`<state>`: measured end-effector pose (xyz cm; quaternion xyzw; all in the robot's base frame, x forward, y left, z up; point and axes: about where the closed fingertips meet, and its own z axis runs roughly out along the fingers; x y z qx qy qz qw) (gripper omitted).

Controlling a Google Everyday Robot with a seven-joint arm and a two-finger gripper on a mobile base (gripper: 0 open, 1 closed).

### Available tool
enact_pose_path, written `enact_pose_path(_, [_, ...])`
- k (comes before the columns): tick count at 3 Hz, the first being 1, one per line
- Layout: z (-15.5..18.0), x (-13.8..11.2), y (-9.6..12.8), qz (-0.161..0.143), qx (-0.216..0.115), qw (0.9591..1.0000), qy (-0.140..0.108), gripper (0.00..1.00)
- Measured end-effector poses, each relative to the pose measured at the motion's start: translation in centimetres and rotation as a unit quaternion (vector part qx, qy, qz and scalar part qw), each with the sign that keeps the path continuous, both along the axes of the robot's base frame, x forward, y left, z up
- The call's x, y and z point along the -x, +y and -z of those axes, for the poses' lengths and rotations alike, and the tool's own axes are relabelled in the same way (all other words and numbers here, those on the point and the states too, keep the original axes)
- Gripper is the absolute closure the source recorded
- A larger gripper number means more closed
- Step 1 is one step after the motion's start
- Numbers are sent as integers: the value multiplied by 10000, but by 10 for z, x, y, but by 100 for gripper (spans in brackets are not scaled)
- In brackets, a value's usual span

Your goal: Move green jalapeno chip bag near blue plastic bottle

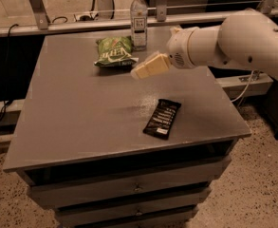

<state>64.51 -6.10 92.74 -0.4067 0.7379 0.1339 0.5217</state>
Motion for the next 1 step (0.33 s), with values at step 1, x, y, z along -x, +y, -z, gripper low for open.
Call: enact_pose_path(1, [-1,2,-8,58,8,10000,-11,0])
